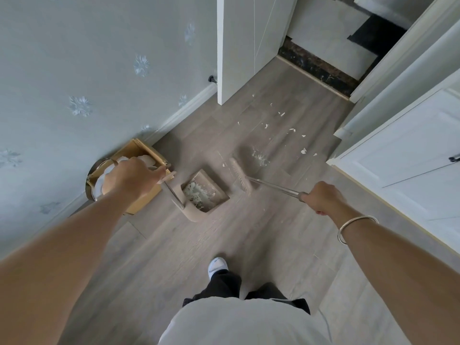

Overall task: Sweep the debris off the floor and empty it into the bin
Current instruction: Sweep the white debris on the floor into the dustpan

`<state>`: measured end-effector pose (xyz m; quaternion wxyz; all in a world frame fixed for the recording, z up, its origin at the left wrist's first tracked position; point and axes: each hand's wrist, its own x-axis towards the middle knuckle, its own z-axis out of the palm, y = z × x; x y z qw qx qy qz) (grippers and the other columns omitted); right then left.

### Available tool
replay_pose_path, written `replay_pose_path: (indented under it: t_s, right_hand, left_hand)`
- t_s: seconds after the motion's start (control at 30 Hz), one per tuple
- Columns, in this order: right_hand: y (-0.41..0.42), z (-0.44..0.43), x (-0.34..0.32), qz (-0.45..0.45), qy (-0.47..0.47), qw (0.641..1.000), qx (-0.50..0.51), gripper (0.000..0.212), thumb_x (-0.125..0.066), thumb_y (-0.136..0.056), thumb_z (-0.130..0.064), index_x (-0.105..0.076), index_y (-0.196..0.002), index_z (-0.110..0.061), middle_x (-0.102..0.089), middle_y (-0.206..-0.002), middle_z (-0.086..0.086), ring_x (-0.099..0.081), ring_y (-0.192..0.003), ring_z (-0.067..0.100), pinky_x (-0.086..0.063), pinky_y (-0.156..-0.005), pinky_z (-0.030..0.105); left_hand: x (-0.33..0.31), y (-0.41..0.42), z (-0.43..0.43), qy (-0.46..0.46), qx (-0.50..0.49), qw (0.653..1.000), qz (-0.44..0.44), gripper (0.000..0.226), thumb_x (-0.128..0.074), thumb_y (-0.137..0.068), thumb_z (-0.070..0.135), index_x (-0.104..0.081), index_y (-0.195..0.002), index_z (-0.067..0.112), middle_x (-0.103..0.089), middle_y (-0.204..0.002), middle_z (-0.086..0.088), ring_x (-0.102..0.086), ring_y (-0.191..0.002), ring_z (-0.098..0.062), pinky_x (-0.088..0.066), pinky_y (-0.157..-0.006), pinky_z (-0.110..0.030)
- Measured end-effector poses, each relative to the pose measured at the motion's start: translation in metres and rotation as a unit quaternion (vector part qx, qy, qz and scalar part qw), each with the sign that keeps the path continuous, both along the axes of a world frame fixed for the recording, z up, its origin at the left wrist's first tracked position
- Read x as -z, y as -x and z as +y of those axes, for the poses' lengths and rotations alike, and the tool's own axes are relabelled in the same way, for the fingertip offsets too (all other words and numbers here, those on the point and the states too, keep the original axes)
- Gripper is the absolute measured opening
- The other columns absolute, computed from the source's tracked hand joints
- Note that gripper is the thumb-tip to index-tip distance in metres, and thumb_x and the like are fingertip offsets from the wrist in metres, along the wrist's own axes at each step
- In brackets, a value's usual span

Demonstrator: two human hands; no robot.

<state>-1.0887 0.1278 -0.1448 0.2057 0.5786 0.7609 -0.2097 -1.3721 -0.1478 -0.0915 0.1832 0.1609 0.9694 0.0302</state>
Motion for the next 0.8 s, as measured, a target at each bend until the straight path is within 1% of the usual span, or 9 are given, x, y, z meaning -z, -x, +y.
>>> replay_pose_path:
  t_s: [0.13,0.23,0.27,0.37,0.43,0.53,0.63,0.7,0.8]
  right_hand:
    - [0.032,0.005,0.006,0.052,0.026,0.997,0.046,0.028,-0.064,-0.083,-0.034,-0.057,-0.067,-0.011,-0.063,-0.057,0.007,-0.061,-0.044,0.020,-0.051,-0.049,0.025]
    - [0.055,0.013,0.018,0.101,0.056,0.987,0.112,0.029,-0.066,-0.083,-0.032,-0.063,-0.076,-0.004,-0.067,-0.067,0.013,-0.059,-0.042,0.020,-0.050,-0.040,0.023]
    - [0.064,0.016,0.022,0.117,0.070,0.981,0.137,0.031,-0.067,-0.083,-0.031,-0.063,-0.075,-0.001,-0.065,-0.066,0.014,-0.057,-0.041,0.020,-0.048,-0.037,0.022]
    - [0.091,0.030,0.033,0.162,0.134,0.954,0.213,0.035,-0.069,-0.086,-0.025,-0.053,-0.064,-0.002,-0.055,-0.055,0.011,-0.051,-0.045,0.019,-0.046,-0.039,0.023]
    - [0.109,0.038,0.036,0.179,0.185,0.936,0.239,0.032,-0.067,-0.089,-0.024,-0.052,-0.066,-0.007,-0.051,-0.055,0.008,-0.046,-0.044,0.015,-0.040,-0.037,0.017]
    - [0.143,0.058,0.041,0.160,0.255,0.932,0.203,0.031,-0.067,-0.089,-0.022,-0.054,-0.063,-0.011,-0.049,-0.051,0.004,-0.041,-0.040,0.011,-0.033,-0.040,0.016]
    - [0.176,0.079,0.047,0.148,0.295,0.926,0.183,0.033,-0.059,-0.089,-0.010,-0.050,-0.057,-0.009,-0.047,-0.045,0.005,-0.039,-0.037,0.011,-0.033,-0.041,0.018]
    - [0.195,0.093,0.052,0.142,0.317,0.920,0.180,0.026,-0.055,-0.090,-0.009,-0.051,-0.064,-0.007,-0.049,-0.053,0.008,-0.040,-0.044,0.013,-0.034,-0.046,0.020]
    - [0.222,0.113,0.059,0.148,0.347,0.906,0.193,0.017,-0.056,-0.095,-0.011,-0.053,-0.079,-0.007,-0.050,-0.060,0.008,-0.043,-0.034,0.009,-0.036,-0.033,0.014]
  left_hand:
    - [-0.005,0.019,0.007,-0.013,-0.002,1.000,0.009,0.057,-0.052,-0.084,0.062,-0.063,-0.064,0.010,-0.063,-0.061,-0.006,-0.057,-0.057,-0.021,-0.042,-0.054,-0.028]
    - [-0.006,0.030,0.012,-0.012,-0.018,1.000,0.008,0.061,-0.052,-0.083,0.065,-0.058,-0.058,0.010,-0.062,-0.058,-0.006,-0.058,-0.057,-0.023,-0.046,-0.057,-0.030]
    - [-0.005,0.033,0.014,-0.011,-0.022,1.000,0.008,0.062,-0.052,-0.082,0.067,-0.057,-0.056,0.010,-0.063,-0.057,-0.006,-0.059,-0.056,-0.023,-0.046,-0.057,-0.031]
    - [-0.003,0.042,0.022,-0.010,-0.036,0.999,0.010,0.064,-0.053,-0.079,0.069,-0.056,-0.054,0.010,-0.064,-0.056,-0.007,-0.059,-0.053,-0.023,-0.046,-0.054,-0.029]
    - [-0.004,0.048,0.031,-0.004,-0.039,0.999,0.006,0.061,-0.054,-0.079,0.066,-0.057,-0.055,0.010,-0.063,-0.057,-0.006,-0.058,-0.054,-0.022,-0.046,-0.056,-0.030]
    - [-0.003,0.059,0.047,0.009,-0.062,0.998,0.004,0.058,-0.053,-0.078,0.066,-0.063,-0.065,0.010,-0.061,-0.062,-0.003,-0.056,-0.059,-0.021,-0.047,-0.060,-0.032]
    - [0.002,0.067,0.059,0.028,-0.090,0.996,0.006,0.062,-0.050,-0.077,0.069,-0.060,-0.064,0.009,-0.060,-0.065,-0.004,-0.057,-0.060,-0.023,-0.042,-0.054,-0.029]
    - [0.007,0.070,0.067,0.033,-0.109,0.993,0.001,0.061,-0.052,-0.082,0.065,-0.063,-0.062,0.008,-0.061,-0.063,-0.006,-0.056,-0.057,-0.022,-0.038,-0.050,-0.027]
    - [0.014,0.074,0.082,0.049,-0.125,0.991,0.002,0.059,-0.053,-0.085,0.060,-0.063,-0.057,0.009,-0.061,-0.058,-0.006,-0.055,-0.055,-0.021,-0.037,-0.050,-0.026]
